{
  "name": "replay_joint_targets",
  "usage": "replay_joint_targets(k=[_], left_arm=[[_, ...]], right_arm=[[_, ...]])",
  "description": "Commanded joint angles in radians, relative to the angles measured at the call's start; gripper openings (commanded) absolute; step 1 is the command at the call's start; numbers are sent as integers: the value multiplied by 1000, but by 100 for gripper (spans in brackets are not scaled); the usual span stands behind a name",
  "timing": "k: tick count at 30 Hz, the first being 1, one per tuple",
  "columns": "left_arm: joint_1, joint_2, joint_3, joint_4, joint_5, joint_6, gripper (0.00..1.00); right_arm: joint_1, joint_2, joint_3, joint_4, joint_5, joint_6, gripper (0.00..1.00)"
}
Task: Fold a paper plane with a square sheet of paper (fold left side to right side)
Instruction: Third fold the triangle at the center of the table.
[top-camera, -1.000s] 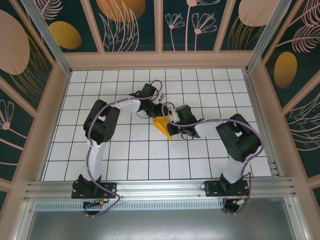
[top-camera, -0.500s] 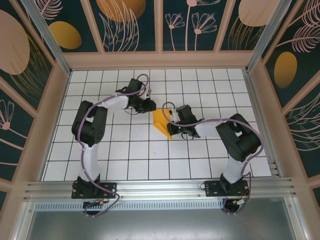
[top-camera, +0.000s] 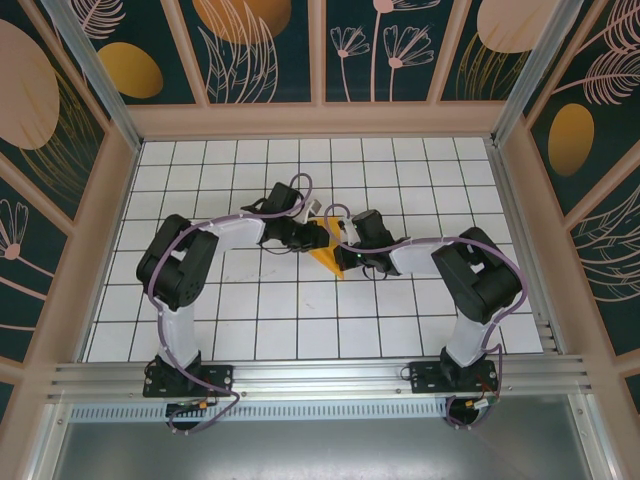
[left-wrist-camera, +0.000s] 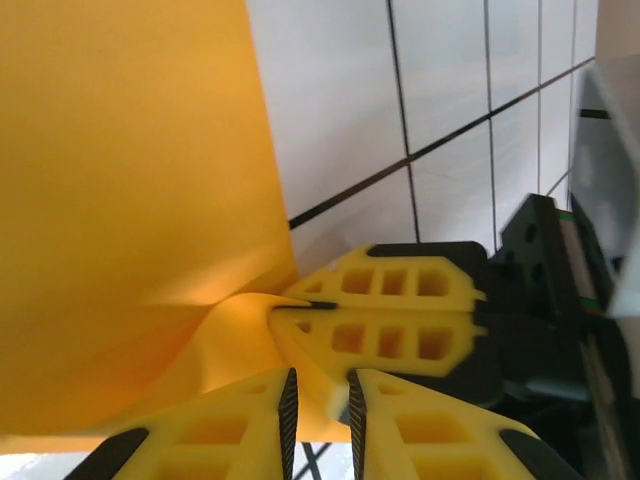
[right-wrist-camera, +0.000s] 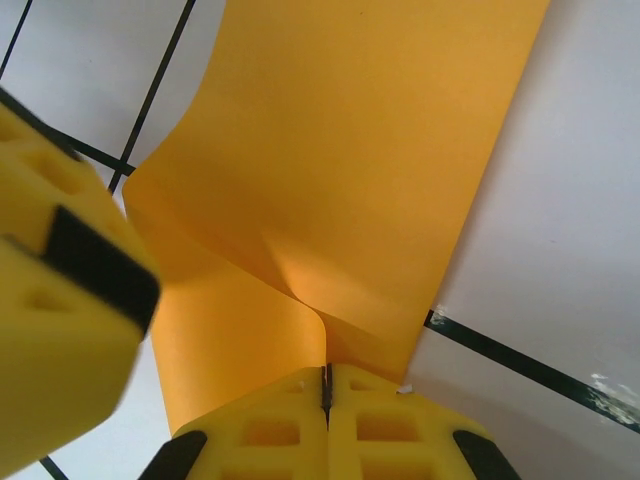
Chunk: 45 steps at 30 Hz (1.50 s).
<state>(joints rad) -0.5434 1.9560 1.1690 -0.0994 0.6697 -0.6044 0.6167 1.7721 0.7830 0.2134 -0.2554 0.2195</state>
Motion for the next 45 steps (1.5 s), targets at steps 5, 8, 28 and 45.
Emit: replay_joint_targets(k=[5, 8, 28, 45], left_arm=[[4, 52, -2, 23, -31, -9, 24], [5, 62, -9, 21, -43, -5, 24], [4, 75, -89, 26, -105, 5, 23], [4, 92, -120, 21, -152, 4, 20]], right_arm=[[6, 60, -31, -106, 0, -2, 0], [6, 62, -30, -107, 3, -3, 0], [5, 50, -21, -115, 16, -2, 0], [-4, -206, 74, -267, -60, 51, 43]])
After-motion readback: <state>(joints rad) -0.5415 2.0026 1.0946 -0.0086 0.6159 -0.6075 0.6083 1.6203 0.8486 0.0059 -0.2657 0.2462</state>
